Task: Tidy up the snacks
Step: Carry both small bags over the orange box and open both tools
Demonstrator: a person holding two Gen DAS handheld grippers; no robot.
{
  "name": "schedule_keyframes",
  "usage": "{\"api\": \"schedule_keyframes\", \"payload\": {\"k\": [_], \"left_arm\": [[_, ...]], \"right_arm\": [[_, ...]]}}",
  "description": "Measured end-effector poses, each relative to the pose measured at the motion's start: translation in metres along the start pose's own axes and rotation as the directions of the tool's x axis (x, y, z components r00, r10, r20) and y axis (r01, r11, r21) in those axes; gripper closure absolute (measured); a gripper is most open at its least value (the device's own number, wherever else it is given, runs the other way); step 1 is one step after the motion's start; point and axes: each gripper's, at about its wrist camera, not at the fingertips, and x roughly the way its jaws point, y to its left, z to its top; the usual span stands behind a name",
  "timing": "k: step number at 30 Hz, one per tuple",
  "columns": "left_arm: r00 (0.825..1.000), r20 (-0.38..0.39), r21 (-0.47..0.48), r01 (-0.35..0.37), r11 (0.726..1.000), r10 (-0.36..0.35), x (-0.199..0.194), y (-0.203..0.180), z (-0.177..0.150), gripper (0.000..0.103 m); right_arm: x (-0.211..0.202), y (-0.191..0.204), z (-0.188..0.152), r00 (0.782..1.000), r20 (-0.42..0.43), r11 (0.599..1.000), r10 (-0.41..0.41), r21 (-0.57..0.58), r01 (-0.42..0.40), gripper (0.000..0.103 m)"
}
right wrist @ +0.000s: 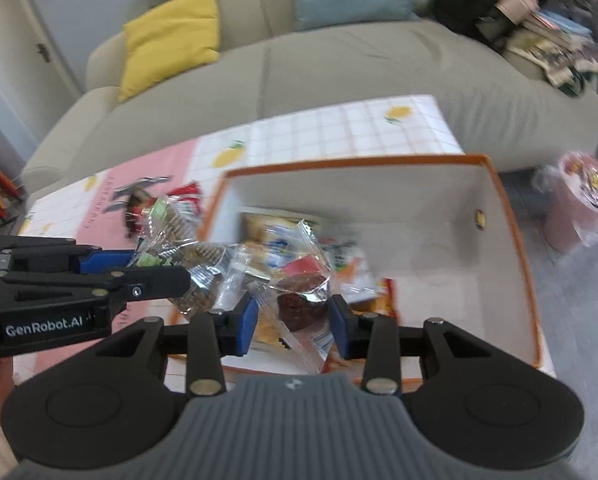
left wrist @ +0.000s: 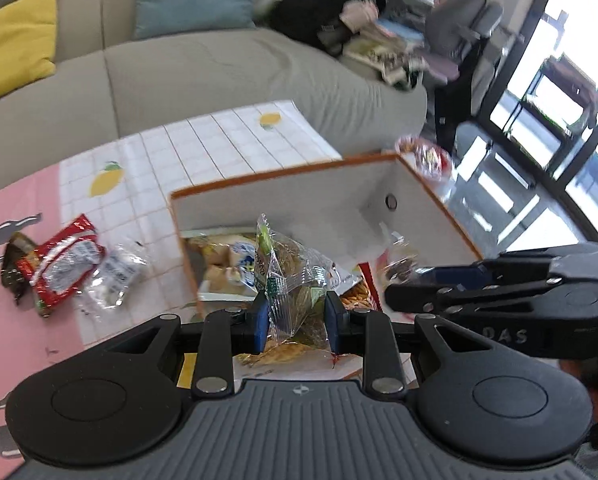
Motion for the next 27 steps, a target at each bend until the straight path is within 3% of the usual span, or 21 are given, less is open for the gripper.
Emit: {"api": "schedule_keyframes", "payload": {"k": [4, 11, 19, 27], "left_arm": [[0.999, -0.05, 0.006, 0.003, 1.0, -0.003, 0.026, -0.006, 0.003, 0.072], [0.988, -0.144, 0.066, -0.048, 0.997, 0.057, 0.064, -0.015, 0.003, 0.072], [0.976, -0.205, 0.105, -0.052, 0.993, 0.073, 0.08, -0.022, 0.006, 0.072], [0.968, -0.232, 0.108, -0.071, 0.992, 0.095, 0.09, -0.02, 0.011, 0.066]], "right_arm": [[0.011, -0.024, 0.0, 0.999, -0.032, 0.999, -0.044, 0.025, 0.045, 0.066], [0.039, -0.049, -0.002, 0.989, -0.097, 0.993, -0.112, 0.034, 0.116, 0.065], [0.072, -0.07, -0.004, 0.971, -0.216, 0.979, -0.101, 0.15, 0.135, 0.064], [0.082, -0.068, -0.001, 0.955, -0.264, 0.975, -0.132, 0.139, 0.173, 0.064]]}}
